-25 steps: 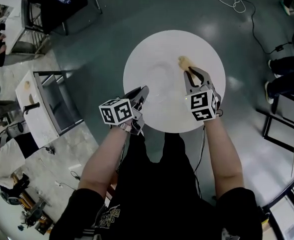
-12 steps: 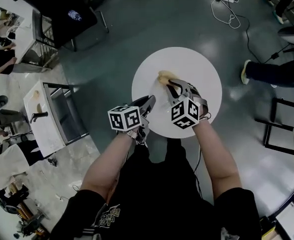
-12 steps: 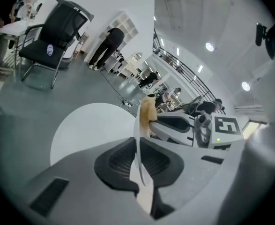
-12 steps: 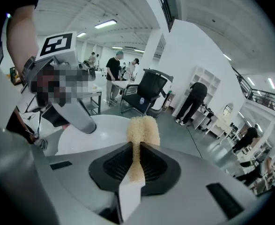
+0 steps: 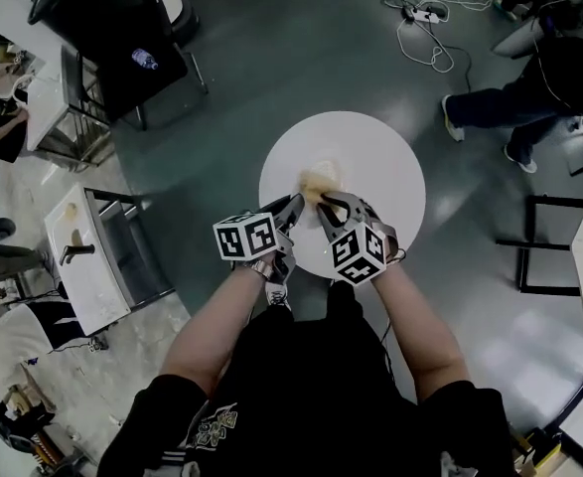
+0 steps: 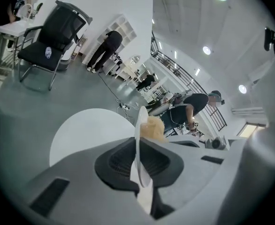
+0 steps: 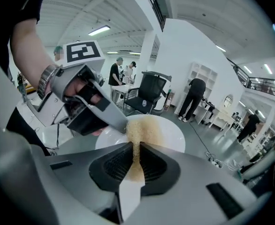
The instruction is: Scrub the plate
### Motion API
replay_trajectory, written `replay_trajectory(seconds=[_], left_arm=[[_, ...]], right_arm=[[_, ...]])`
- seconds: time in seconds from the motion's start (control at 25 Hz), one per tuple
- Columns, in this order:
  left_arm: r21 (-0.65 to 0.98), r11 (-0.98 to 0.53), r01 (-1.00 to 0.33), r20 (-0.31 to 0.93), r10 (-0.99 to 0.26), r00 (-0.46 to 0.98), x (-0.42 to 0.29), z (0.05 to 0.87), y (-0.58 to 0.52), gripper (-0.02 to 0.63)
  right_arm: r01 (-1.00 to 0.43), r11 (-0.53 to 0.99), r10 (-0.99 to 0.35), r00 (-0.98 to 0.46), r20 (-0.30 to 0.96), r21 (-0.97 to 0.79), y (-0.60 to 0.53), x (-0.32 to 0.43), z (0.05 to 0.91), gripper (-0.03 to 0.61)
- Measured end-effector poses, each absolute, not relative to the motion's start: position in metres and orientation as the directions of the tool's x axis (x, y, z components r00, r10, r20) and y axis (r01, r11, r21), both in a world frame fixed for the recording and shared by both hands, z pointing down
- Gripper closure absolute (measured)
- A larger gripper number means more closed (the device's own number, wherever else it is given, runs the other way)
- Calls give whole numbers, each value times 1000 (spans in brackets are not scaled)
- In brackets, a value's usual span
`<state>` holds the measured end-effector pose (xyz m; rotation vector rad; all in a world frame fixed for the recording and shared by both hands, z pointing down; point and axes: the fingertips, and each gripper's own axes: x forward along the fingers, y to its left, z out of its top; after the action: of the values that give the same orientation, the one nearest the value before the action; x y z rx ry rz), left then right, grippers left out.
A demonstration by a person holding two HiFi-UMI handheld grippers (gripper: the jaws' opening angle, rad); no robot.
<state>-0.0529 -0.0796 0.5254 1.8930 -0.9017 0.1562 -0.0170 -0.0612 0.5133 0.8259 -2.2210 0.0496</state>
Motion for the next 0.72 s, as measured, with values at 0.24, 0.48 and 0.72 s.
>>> replay_trajectory(seconds=[0.24, 0.48, 0.72], left_arm=[[737, -221, -638, 442, -557, 703, -63, 510, -88, 588], [740, -219, -636, 434, -567, 700, -76, 505, -89, 589], [719, -269, -641, 439, -540, 718, -82, 500, -85, 589]], right_arm=[[-599, 790, -513, -529, 676, 132, -30, -35, 506, 525], [-578, 805, -501, -539, 677, 136, -10, -46, 496, 526], [-572, 808, -495, -526, 691, 144, -8, -54, 493, 526]])
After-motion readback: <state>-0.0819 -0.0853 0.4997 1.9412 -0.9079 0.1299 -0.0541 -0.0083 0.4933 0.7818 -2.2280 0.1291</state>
